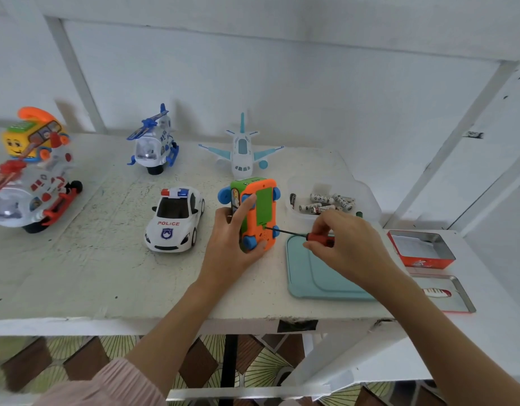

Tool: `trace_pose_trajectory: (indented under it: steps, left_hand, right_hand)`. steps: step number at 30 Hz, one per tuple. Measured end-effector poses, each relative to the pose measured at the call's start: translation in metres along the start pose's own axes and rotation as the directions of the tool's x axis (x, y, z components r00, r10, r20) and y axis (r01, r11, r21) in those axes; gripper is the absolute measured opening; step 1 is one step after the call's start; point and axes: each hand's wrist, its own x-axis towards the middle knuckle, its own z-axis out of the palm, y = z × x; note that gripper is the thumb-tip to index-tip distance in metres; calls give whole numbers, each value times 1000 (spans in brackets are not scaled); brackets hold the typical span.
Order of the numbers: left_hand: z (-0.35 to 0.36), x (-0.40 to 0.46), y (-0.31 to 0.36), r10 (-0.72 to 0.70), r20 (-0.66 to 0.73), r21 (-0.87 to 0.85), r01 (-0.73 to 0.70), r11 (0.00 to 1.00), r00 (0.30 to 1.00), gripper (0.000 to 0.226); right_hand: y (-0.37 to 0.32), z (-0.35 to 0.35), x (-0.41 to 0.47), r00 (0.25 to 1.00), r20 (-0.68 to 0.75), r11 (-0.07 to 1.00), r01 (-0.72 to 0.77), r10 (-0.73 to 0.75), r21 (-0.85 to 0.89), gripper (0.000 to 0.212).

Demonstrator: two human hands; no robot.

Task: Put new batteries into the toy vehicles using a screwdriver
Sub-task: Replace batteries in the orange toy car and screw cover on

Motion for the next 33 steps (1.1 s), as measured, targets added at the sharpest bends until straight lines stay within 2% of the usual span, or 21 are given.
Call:
trace_pose_trajectory:
  steps: [3,8,12,16,21,26,33]
  left_hand:
    - [0,0,0,3,-4,8,-3,1000,1000,88]
    - [0,0,0,0,5,8,0,1000,1000,86]
    - [0,0,0,-4,-2,3,4,1000,1000,84]
    - [0,0,0,7,0,-6,-7,1000,1000,86]
    - [-1,-2,0,9,0,7,-9,1000,1000,83]
    - [-1,-1,1,-14,3,-4,14,1000,1000,80]
    - [0,-1,-1,2,6,14,-3,1000,1000,86]
  right_hand:
    - [2,0,1,1000,13,1000,0,0,-7,30]
    - [0,2,-1,998,23,998,62,-62,26,33]
    - [1,4,-3,987,-101,992,126,-128,-28,24]
    - [4,4,-4,976,-154,987,160,-154,27,20]
    - [4,6,-3,985,-94,988,146,-141,46,30]
    - [8,7,-1,982,-147,991,124,-115,48,20]
    - [4,8,-4,986,-106,988,136,-128,77,32]
